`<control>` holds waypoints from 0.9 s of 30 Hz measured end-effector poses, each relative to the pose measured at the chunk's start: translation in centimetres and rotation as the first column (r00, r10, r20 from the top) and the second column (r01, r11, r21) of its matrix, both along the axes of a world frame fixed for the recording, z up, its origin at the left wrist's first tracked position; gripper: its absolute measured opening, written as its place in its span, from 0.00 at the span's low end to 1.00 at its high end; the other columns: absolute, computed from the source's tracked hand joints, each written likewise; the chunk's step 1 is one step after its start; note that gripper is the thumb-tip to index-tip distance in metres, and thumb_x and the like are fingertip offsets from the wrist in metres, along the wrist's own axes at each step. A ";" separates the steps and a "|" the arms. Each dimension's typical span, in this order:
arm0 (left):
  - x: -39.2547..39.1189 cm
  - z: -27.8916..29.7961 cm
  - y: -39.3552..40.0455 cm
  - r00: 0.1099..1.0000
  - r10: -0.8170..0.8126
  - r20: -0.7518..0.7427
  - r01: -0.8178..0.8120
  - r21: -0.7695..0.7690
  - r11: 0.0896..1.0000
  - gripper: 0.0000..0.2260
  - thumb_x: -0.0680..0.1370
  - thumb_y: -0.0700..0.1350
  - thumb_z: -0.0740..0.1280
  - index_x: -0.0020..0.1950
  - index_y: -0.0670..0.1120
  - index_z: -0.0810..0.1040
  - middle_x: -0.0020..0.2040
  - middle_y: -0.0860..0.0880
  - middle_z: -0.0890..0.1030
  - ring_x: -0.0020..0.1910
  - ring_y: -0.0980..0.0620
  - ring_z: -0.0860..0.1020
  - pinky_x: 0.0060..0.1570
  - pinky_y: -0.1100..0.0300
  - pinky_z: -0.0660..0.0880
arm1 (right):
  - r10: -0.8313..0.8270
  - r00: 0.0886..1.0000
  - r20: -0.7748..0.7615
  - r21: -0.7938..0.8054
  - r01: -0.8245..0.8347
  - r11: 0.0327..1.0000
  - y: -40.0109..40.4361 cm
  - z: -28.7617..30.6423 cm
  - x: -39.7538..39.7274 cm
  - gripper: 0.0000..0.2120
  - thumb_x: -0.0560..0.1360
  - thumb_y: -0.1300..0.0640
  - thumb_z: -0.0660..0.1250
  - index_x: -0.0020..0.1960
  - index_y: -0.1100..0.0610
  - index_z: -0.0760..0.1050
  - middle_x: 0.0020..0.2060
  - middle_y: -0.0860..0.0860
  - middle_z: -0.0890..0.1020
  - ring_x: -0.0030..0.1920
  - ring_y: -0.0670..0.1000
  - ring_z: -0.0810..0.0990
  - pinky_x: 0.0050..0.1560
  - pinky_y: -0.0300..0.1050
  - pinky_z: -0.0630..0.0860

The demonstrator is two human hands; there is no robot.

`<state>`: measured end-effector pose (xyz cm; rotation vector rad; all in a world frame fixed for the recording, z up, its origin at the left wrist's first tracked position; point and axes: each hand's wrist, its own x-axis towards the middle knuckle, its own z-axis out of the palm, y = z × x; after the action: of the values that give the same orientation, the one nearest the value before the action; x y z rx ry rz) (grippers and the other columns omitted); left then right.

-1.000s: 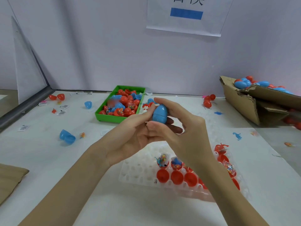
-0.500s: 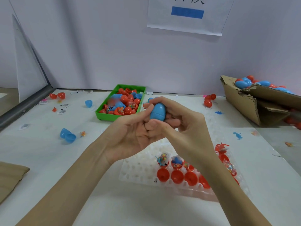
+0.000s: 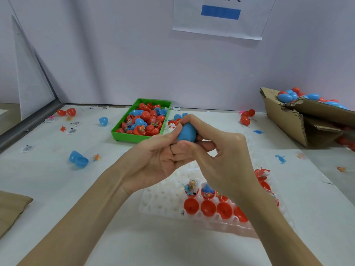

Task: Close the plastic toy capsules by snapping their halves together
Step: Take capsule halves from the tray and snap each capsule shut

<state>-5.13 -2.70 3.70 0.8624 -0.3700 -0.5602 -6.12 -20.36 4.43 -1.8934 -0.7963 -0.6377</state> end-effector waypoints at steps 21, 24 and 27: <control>0.7 -1.0 -0.3 0.918 0.267 0.294 -0.382 0.466 0.798 0.19 0.79 0.53 0.73 0.60 0.39 0.84 0.55 0.37 0.86 0.56 0.41 0.85 0.63 0.51 0.80 | -0.224 0.974 0.016 -0.280 0.220 0.935 -0.4 -1.2 1.3 0.19 0.76 0.56 0.75 0.66 0.56 0.79 0.47 0.53 0.87 0.45 0.56 0.84 0.50 0.49 0.81; 0.7 -1.0 -0.3 0.955 0.231 0.187 -0.288 0.385 0.877 0.18 0.81 0.50 0.67 0.60 0.37 0.84 0.57 0.38 0.86 0.61 0.40 0.83 0.66 0.48 0.79 | -0.214 0.977 0.005 -0.248 0.208 0.946 -0.5 -1.3 1.5 0.25 0.75 0.54 0.76 0.71 0.57 0.77 0.56 0.52 0.86 0.53 0.51 0.84 0.58 0.37 0.77; 0.6 -0.6 -0.1 0.986 0.165 0.008 -0.164 0.184 0.969 0.17 0.82 0.49 0.63 0.61 0.39 0.84 0.55 0.39 0.84 0.63 0.35 0.80 0.70 0.38 0.74 | -0.148 0.986 -0.075 -0.102 0.140 0.985 -0.5 -1.2 1.4 0.24 0.74 0.53 0.77 0.68 0.55 0.79 0.58 0.45 0.84 0.57 0.42 0.81 0.61 0.29 0.73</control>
<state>-4.48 -2.78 3.08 1.0587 -0.2390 -0.4478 -4.68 -20.87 3.24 -2.0655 -0.6523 -0.6149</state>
